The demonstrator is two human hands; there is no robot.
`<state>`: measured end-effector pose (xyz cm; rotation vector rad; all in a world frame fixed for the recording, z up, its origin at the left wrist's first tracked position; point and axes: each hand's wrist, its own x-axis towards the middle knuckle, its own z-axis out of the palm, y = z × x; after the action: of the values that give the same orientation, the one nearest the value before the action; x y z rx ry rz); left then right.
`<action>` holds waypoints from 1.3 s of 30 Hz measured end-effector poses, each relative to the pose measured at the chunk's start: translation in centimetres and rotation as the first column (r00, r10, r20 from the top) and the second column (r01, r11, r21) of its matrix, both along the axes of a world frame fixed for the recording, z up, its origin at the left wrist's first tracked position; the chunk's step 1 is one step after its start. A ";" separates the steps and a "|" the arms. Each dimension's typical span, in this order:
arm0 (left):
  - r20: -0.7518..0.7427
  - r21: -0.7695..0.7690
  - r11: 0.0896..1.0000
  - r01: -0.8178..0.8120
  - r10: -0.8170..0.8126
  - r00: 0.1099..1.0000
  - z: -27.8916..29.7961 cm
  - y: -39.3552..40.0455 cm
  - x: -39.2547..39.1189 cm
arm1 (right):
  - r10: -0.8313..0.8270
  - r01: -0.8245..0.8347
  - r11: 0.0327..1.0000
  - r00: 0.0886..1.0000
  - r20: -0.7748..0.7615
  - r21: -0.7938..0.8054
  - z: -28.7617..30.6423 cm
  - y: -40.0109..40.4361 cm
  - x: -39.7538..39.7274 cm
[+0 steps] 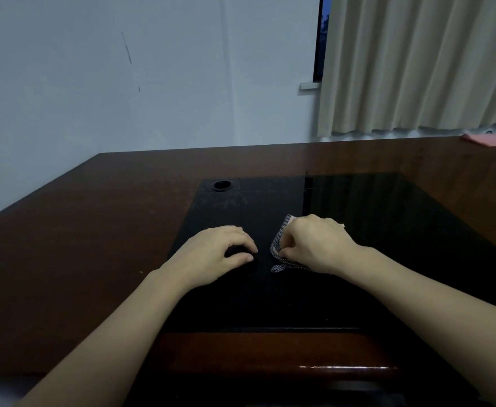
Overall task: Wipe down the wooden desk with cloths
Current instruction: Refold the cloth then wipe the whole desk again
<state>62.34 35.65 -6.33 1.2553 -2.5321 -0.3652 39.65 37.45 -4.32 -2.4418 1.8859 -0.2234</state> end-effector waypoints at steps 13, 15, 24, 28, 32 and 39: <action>0.058 -0.076 0.994 0.074 -0.070 0.996 0.3 -0.1 -3.9 | -0.252 0.225 0.968 0.883 0.396 0.114 1.3 -0.7 -5.5; 0.068 -0.101 0.990 0.103 -0.096 0.993 0.3 -0.5 -4.5 | -0.279 0.273 0.959 0.847 0.452 0.080 1.1 -0.8 -7.1; 0.123 -0.168 0.980 0.110 -0.090 0.988 0.4 -1.2 -5.1 | -0.186 0.191 0.980 0.774 0.605 0.057 0.7 -0.3 -11.2; 0.008 -0.147 0.989 0.005 -0.004 1.000 2.4 -1.6 -5.4 | -0.161 0.156 0.986 0.798 0.580 0.059 2.2 -0.1 -11.4; -0.090 -0.147 0.987 -0.067 0.054 0.994 5.5 -2.0 -6.0 | -0.044 0.093 0.991 0.898 0.438 -0.092 4.5 -0.4 -12.0; -0.344 -0.149 0.968 -0.204 0.143 0.928 12.1 -3.9 -6.4 | -0.027 0.148 0.953 0.910 0.414 -0.264 10.8 -1.9 -14.7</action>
<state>55.94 31.80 5.78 1.2215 -2.1024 -0.2705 24.91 35.52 6.47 -2.2289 1.8765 -0.9966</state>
